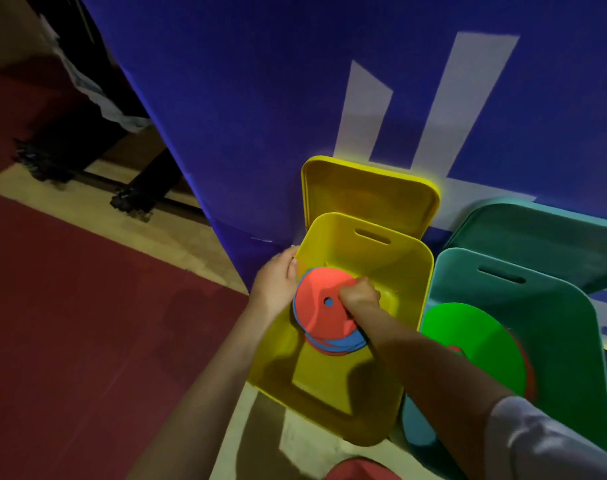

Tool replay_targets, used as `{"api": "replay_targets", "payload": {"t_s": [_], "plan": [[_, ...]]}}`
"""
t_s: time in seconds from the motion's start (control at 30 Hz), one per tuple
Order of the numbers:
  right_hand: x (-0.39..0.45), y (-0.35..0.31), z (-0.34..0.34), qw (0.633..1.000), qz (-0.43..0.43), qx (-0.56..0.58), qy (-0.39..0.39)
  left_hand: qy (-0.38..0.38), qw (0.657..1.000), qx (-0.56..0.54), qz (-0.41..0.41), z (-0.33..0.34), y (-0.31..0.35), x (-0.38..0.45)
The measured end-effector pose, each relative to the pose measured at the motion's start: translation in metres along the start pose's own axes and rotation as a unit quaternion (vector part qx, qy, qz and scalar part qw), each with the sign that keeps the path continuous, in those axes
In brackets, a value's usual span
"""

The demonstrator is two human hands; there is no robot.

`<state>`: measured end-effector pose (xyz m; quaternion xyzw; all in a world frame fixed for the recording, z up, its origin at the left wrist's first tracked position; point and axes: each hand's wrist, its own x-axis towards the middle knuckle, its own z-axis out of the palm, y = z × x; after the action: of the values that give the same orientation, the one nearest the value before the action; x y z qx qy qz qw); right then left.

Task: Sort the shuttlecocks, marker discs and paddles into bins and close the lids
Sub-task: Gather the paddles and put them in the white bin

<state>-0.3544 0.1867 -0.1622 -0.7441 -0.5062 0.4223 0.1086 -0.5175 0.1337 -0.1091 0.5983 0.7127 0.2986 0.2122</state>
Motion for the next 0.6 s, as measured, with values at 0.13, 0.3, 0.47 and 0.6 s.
{"api": "replay_targets", "payload": {"t_s": [0.13, 0.3, 0.47, 0.6], "plan": [[0.009, 0.002, 0.014, 0.989, -0.105, -0.100, 0.000, 0.006, 1.000, -0.030, -0.004, 0.001, -0.005, 0.001], [0.024, 0.009, 0.015, 0.977, -0.151, -0.150, 0.015, 0.023, 0.999, -0.044, 0.000, 0.002, -0.005, 0.001], [0.026, 0.007, 0.010, 0.977, -0.161, -0.139, 0.019, 0.020, 0.999, -0.043, 0.000, 0.002, -0.003, -0.001], [0.018, 0.003, 0.001, 0.978, -0.177, -0.107, 0.016, 0.021, 0.998, -0.051, 0.000, 0.003, -0.004, -0.001]]}}
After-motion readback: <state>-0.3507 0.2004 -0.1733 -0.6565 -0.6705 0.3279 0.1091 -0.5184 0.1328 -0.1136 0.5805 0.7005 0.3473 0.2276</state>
